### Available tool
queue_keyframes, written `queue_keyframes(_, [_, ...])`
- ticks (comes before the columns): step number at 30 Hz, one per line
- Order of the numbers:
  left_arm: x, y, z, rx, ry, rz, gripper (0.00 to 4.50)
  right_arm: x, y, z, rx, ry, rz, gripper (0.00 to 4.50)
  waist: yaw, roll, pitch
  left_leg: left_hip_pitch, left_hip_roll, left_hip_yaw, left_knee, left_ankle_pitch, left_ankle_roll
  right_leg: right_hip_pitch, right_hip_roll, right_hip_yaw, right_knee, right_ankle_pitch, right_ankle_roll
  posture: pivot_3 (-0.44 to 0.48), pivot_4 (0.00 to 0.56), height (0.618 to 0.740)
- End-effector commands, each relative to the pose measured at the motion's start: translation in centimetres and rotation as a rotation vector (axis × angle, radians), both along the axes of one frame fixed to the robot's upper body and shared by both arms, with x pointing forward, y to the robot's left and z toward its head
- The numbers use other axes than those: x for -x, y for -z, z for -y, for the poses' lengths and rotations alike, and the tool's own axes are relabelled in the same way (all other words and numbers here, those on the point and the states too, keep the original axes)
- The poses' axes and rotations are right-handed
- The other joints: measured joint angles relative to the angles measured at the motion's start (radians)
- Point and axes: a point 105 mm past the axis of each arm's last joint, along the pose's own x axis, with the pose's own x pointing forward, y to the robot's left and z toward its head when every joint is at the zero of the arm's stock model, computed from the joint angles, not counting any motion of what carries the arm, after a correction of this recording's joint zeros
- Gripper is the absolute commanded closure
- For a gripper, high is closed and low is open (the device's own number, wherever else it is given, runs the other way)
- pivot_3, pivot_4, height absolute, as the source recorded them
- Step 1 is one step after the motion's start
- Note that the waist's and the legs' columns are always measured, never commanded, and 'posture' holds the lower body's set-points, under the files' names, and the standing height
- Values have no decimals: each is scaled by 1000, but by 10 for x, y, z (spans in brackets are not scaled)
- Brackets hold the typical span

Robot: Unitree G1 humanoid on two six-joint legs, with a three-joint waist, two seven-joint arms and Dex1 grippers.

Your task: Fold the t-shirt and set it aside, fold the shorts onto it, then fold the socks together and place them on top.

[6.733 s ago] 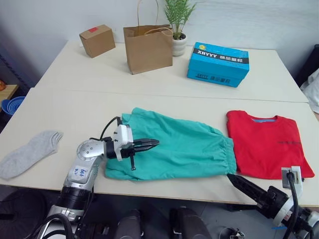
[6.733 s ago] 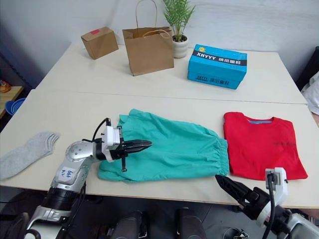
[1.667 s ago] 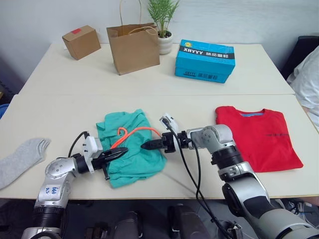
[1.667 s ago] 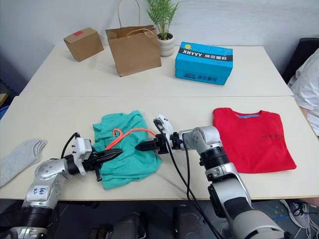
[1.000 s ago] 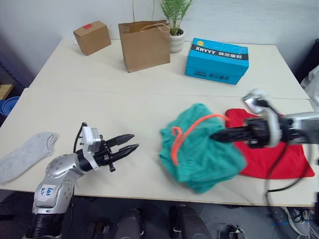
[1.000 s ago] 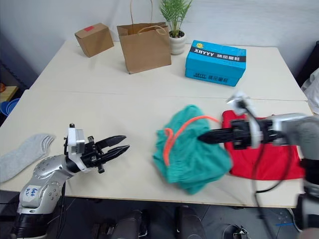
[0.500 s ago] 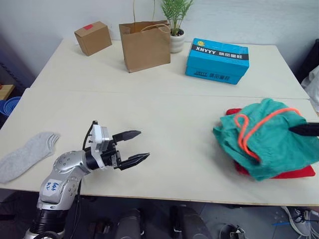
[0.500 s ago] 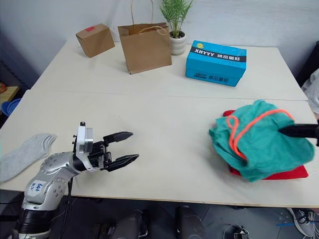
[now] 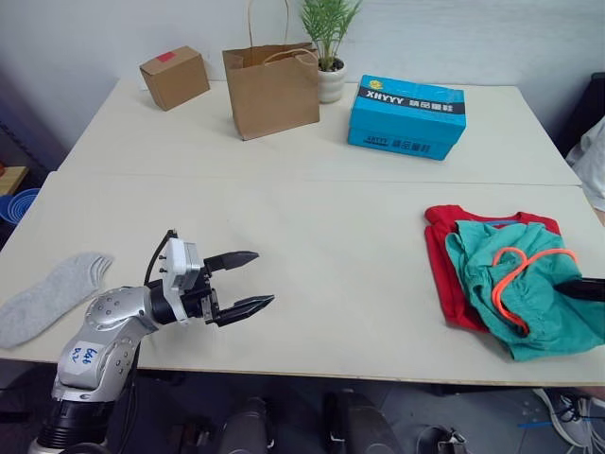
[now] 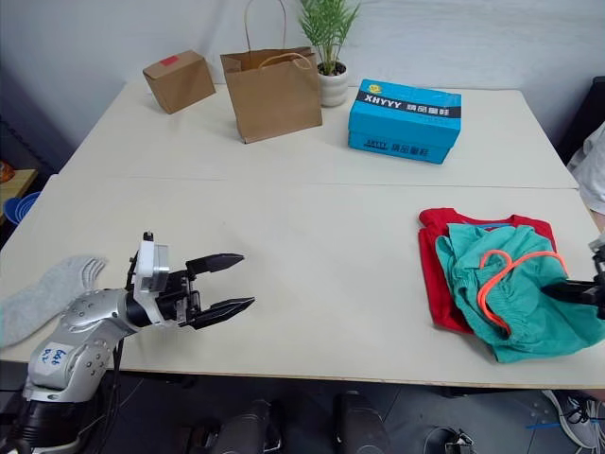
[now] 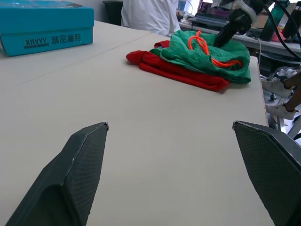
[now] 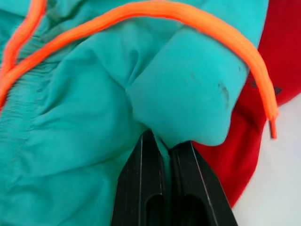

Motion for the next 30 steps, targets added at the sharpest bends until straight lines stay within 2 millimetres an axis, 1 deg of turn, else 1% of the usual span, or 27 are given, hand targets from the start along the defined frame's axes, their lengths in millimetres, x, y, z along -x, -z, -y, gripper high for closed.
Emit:
queue_keyframes(1, [5, -11, 0, -8, 16, 44, 48, -8, -13, 14, 67, 72, 119, 4500, 0, 0, 0, 0, 0, 0, 0, 0, 0, 0, 0, 0, 0, 0, 0, 0, 150, 740])
queue_keyframes(3, [6, -12, -3, -23, 17, 46, 0, 1, -23, 15, 71, 31, 124, 3964, 1, 2, 0, 0, 0, 1, 0, 0, -1, 0, 0, 1, 0, 0, 0, 0, 150, 740])
queue_keyframes(4, [6, -13, -5, -26, 16, 45, 0, 3, -30, 18, 79, 41, 138, 3782, 2, 2, 0, 0, 0, 1, 0, 1, -1, 0, 0, 1, 0, 0, 0, 0, 150, 740])
queue_keyframes(5, [7, -13, -8, -32, 14, 38, 0, 7, -39, 20, 86, 37, 153, 3403, 2, 2, 0, 0, 0, 1, 0, 1, -1, 0, 0, 1, 1, 0, 0, 0, 150, 740])
queue_keyframes(7, [10, -4, -17, -86, 15, 2, 0, 24, -53, 24, 161, -27, 109, 2704, 3, 4, 0, 0, 0, 1, 0, 1, -1, -1, 0, 1, 1, 0, 0, 0, 150, 740])
queue_keyframes(9, [10, 0, -24, -100, 1, -24, 0, 33, -65, 21, 215, -94, 107, 2023, 2, 5, 1, 1, 0, 1, -2, 0, -1, -1, 0, 1, 0, -1, 0, 0, 150, 740])
queue_keyframes(11, [6, -2, -30, -99, -31, -16, 0, 28, -80, 14, 240, -127, 203, 1319, -1, 3, 1, 2, 0, 1, -2, -1, 1, 0, 0, 1, 0, -1, 0, 0, 150, 740])
queue_keyframes(12, [4, -3, -33, -98, -45, -14, 0, 23, -88, 7, 256, -160, 262, 1012, -6, 2, 2, 2, 1, 1, -2, -2, 4, 1, 1, 1, 0, -1, 0, 0, 150, 740])
queue_keyframes(14, [0, -5, -38, -98, -75, -1, 0, 16, -97, -5, 296, -218, 342, 272, -13, 1, 2, 3, 1, 1, -1, -2, 4, 2, 1, 1, 0, 0, -1, 0, 150, 740])
queue_keyframes(15, [-3, -7, -42, -96, -106, 14, 0, 5, -103, -24, 305, -282, 440, 20, -14, 1, 2, 4, 1, 1, -2, -2, 4, 2, 1, 1, 0, 0, -1, 0, 150, 740])
queue_keyframes(16, [-5, -9, -47, -94, -136, 27, 0, -5, -108, -40, 336, -332, 540, 20, -18, 0, 2, 4, 1, 1, -2, -2, 4, 2, 1, 1, 0, 0, -1, 0, 150, 740])
queue_keyframes(17, [-7, -10, -53, -92, -165, 33, 0, -12, -111, -57, 332, -378, 616, 20, -23, -1, 2, 4, 2, 1, -2, -2, 3, 2, 1, 1, 0, 0, -1, 0, 150, 740])
queue_keyframes(19, [-7, -9, -60, -95, -209, 35, 0, -20, -112, -82, 310, -426, 718, 20, -24, -1, 2, 4, 2, 1, -2, -1, 1, 1, 2, 1, 1, 0, -1, 0, 150, 740])
queue_keyframes(20, [-6, -7, -66, -108, -239, 40, 0, -22, -110, -95, 274, -443, 766, 20, -21, -1, 2, 3, 1, 0, -3, 2, -4, 1, 2, 1, 2, 0, 0, 0, 150, 740])
queue_keyframes(21, [-6, -6, -69, -118, -259, 44, 0, -23, -110, -104, 251, -450, 799, 20, -19, -1, 2, 3, 1, 0, -4, 3, -5, 1, 2, 1, 2, -1, 1, 0, 150, 740])
queue_keyframes(23, [-8, -5, -94, -125, -418, 114, 0, -22, -90, -129, 210, -522, 839, 20, -12, -1, 2, 2, 1, 0, -4, 3, -6, -1, 2, 1, 2, -2, 1, 0, 150, 740])
queue_keyframes(25, [0, 3, -118, -133, -559, 129, 0, -18, -70, -153, 158, -614, 878, 20, -4, -5, 1, 1, 2, -1, -4, 2, -5, -1, 2, 0, 1, -2, 1, 0, 150, 740])
queue_keyframes(27, [16, 12, -139, -159, -664, 113, 0, -10, -58, -176, 62, -707, 931, 20, -5, -7, 1, 1, 2, 0, -4, 1, -4, -1, 2, 0, 0, -2, 1, 0, 150, 740])
queue_keyframes(28, [24, 15, -149, -178, -709, 120, 0, -8, -54, -184, 3, -713, 949, 20, -6, -7, 2, 1, 2, 0, -4, 0, -3, 0, 1, 0, 0, -2, 1, 0, 150, 740])
queue_keyframes(29, [33, 15, -157, -187, -757, 128, 0, -7, -49, -192, -22, -728, 951, 20, -6, -7, 2, 1, 2, 1, -4, -3, 3, 0, 0, 1, 0, -2, 1, 0, 150, 740])
queue_keyframes(30, [43, 17, -167, -196, -817, 127, 0, -6, -44, -203, -55, -739, 967, 20, -6, -7, 2, 1, 1, 1, -4, -5, 6, 0, -1, 1, 0, -2, 1, 0, 150, 740])
